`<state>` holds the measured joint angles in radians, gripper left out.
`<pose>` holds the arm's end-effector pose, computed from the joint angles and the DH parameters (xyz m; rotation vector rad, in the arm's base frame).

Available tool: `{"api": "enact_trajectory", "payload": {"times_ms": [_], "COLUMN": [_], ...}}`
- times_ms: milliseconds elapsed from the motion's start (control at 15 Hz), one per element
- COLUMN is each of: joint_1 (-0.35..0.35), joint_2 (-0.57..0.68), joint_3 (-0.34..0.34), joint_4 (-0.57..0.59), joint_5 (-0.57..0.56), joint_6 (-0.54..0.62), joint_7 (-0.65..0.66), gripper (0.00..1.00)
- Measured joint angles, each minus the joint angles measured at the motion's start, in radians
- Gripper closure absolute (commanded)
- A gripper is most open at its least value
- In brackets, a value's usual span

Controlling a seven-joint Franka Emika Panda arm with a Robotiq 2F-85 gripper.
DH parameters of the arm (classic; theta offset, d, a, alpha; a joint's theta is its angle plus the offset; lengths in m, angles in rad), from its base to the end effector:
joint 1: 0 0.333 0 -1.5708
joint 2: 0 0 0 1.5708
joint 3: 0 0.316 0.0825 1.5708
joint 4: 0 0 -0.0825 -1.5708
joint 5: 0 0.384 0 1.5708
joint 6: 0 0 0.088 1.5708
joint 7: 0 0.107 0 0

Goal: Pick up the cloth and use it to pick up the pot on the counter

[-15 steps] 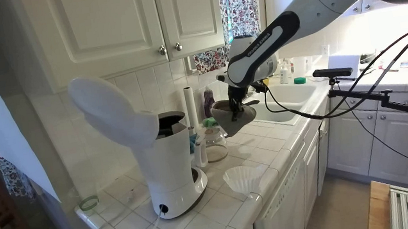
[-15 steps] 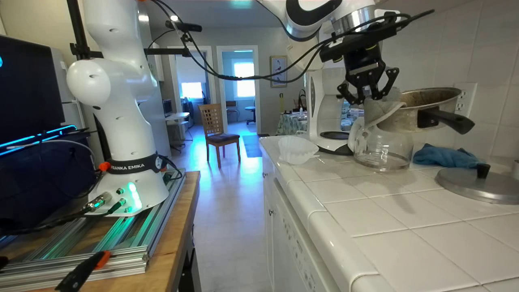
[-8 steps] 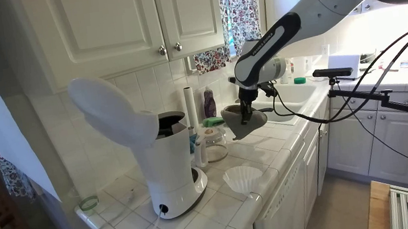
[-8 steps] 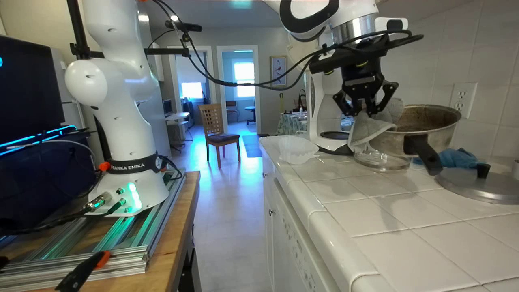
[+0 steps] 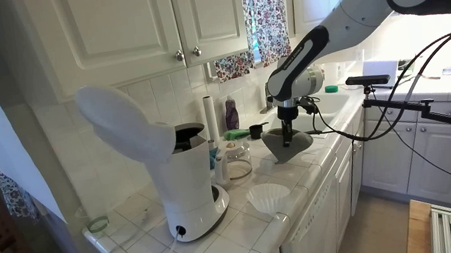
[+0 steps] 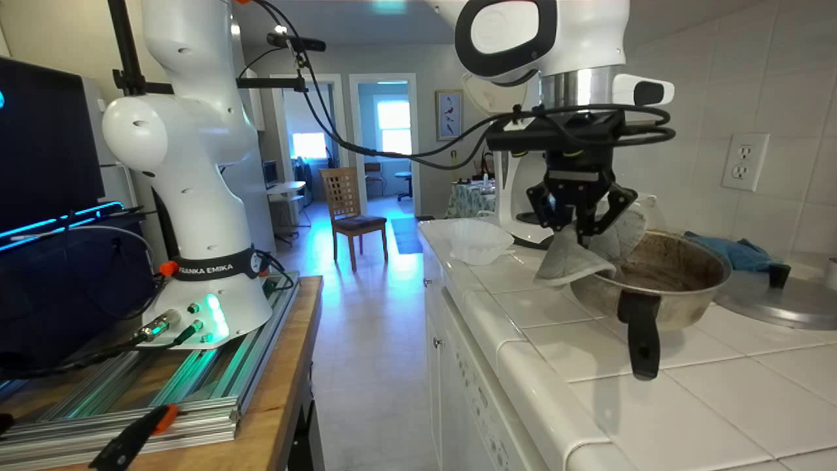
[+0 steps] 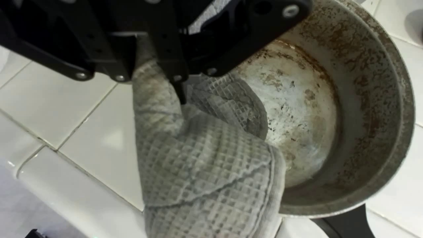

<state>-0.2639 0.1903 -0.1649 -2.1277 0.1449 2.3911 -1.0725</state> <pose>0.5234 -0.2362 0.3284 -3.0212 -0.8452 -0.1653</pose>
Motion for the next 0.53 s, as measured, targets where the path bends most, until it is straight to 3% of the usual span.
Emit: {"api": "enact_trajectory", "payload": {"times_ms": [533], "joint_1": [-0.032], "joint_2": [0.105], "joint_3": [-0.023], "joint_4": [0.068], "joint_5": [-0.017], "joint_6": [0.000], "joint_7": [0.051], "gripper": [0.97]}}
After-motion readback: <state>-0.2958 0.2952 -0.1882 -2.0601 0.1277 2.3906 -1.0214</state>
